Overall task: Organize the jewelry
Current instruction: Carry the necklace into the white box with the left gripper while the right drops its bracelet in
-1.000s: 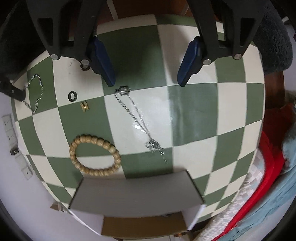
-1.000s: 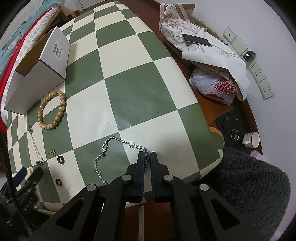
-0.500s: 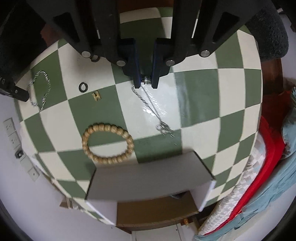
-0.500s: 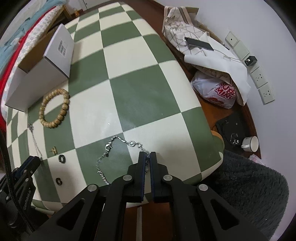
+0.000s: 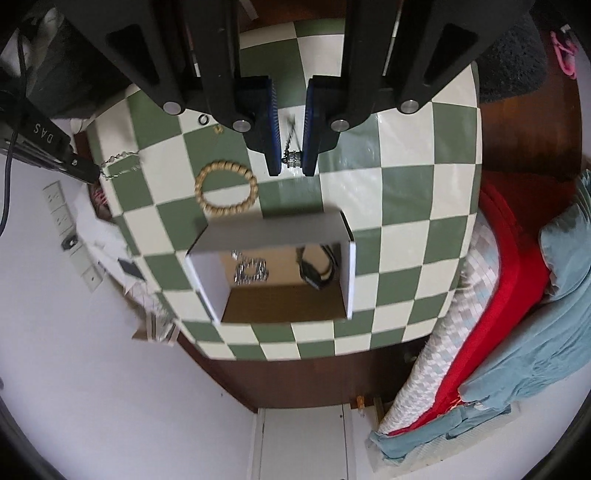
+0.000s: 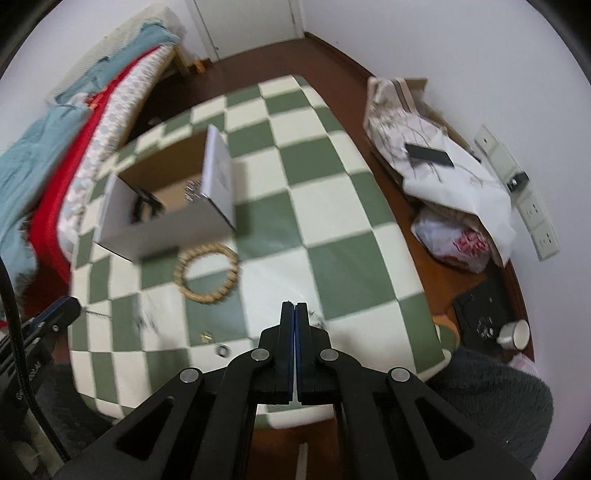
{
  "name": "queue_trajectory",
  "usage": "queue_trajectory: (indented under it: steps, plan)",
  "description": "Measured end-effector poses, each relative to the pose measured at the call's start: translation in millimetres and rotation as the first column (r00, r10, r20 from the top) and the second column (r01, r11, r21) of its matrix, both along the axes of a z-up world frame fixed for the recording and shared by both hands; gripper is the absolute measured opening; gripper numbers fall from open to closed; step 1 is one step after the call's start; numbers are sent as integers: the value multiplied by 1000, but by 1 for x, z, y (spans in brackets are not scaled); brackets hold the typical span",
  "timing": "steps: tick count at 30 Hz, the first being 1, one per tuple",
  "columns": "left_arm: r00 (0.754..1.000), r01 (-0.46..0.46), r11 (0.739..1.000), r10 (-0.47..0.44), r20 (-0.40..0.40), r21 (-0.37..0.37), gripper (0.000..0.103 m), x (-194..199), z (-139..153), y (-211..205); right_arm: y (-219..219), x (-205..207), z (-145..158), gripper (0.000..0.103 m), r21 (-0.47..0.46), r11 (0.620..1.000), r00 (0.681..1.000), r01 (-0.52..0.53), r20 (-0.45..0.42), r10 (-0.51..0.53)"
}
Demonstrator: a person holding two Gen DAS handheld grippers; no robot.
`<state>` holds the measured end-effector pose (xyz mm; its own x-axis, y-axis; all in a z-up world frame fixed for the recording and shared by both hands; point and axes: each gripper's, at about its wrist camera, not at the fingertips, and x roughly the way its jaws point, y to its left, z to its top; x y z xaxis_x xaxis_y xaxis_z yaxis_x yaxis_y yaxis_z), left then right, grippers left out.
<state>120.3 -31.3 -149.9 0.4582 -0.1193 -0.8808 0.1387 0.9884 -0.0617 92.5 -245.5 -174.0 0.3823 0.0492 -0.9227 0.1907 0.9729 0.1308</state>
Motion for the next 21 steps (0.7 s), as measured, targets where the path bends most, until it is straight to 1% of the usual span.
queue_trajectory:
  steps: [4, 7, 10, 14, 18, 21]
  plan:
    - [1000, -11, 999, 12, 9, -38, 8, 7, 16, 7, 11, 9, 25, 0, 11, 1000, 999, -26, 47, 25]
    - [999, -13, 998, 15, 31, -54, 8, 12, 28, 8, 19, 16, 40, 0, 7, 999, 996, -53, 74, 52]
    - [998, -6, 997, 11, 59, -81, 8, 21, 46, 8, 28, 29, 60, 0, 16, 996, 991, -83, 110, 80]
    - [993, 5, 996, 6, 120, -92, 8, 41, 75, 10, 38, 49, 79, 0, 34, 992, 983, -119, 146, 113]
    - [988, 8, 995, 8, 156, -104, 8, 64, 92, 17, 54, 77, 97, 0, 31, 986, 972, -165, 173, 157]
    - [986, 9, 995, 8, 169, -100, 8, 84, 97, 21, 64, 95, 104, 0, 31, 981, 967, -189, 180, 181]
